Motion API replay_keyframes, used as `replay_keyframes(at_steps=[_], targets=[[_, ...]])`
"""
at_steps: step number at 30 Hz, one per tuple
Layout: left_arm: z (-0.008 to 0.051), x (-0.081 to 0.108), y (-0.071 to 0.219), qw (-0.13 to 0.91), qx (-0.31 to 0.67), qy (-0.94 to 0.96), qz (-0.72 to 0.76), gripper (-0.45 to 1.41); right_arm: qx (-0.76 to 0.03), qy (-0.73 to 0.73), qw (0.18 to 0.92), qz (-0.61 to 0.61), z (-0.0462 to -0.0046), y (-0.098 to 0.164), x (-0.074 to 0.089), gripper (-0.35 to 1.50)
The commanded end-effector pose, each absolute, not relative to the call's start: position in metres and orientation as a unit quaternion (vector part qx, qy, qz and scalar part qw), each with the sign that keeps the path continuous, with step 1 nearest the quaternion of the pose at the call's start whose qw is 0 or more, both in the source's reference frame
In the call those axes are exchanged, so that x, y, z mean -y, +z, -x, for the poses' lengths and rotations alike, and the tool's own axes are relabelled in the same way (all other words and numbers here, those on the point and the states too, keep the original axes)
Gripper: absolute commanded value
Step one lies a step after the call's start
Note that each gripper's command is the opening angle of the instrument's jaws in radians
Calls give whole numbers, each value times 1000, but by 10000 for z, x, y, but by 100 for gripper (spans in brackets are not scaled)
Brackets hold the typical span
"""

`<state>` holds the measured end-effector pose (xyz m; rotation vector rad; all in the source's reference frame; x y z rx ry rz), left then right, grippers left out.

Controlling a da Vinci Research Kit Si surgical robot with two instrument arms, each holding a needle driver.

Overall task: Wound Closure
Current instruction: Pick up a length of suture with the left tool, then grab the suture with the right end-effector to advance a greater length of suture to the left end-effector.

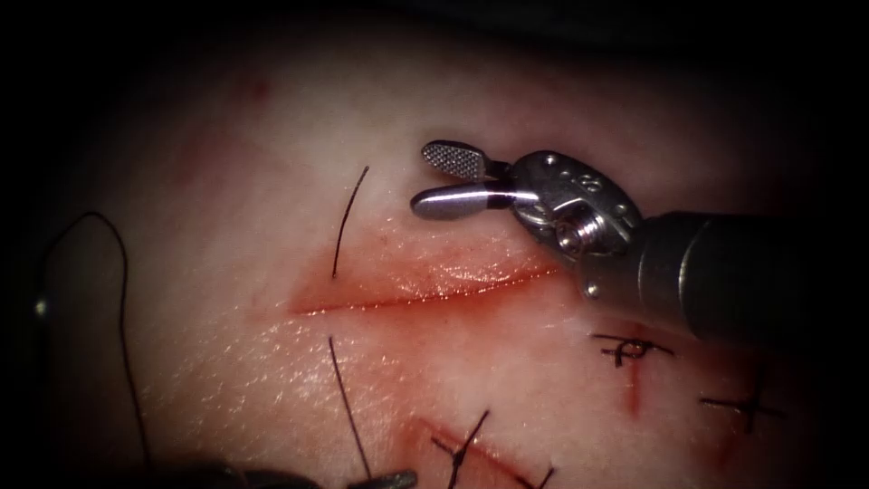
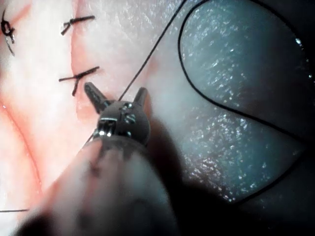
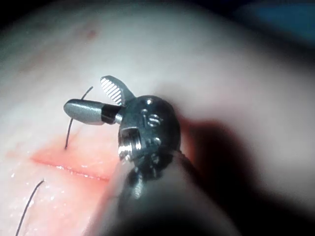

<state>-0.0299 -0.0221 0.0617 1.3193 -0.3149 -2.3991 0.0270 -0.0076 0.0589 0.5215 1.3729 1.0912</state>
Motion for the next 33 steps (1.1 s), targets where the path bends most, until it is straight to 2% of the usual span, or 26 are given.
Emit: replay_keyframes(at_steps=[1,3,4,5,9,12,17,21,25,33], targets=[[303,216,622,194,108,-853,-473,29,-596,471,610,-226,-279,595,76,106],[300,212,621,196,103,-854,-471,5,-597,470,610,-225,-280,595,78,104],[294,203,620,188,100,-860,-463,-45,-596,469,611,-225,-280,596,81,101],[292,198,619,178,97,-865,-459,-45,-596,469,611,-225,-280,596,82,101],[275,172,611,151,103,-877,-445,-45,-592,464,618,-230,-279,593,88,78],[269,160,605,137,114,-877,-446,-45,-583,453,633,-234,-280,588,94,110],[262,152,594,131,116,-880,-441,-45,-639,279,692,-187,-291,569,124,130],[257,149,586,130,113,-881,-440,-45,-676,175,700,-152,-309,560,146,135],[248,142,576,125,116,-882,-440,-45,-703,90,695,-120,-338,566,171,131],[243,137,572,122,114,-884,-437,-45,-721,25,687,-83,-363,583,173,126]])
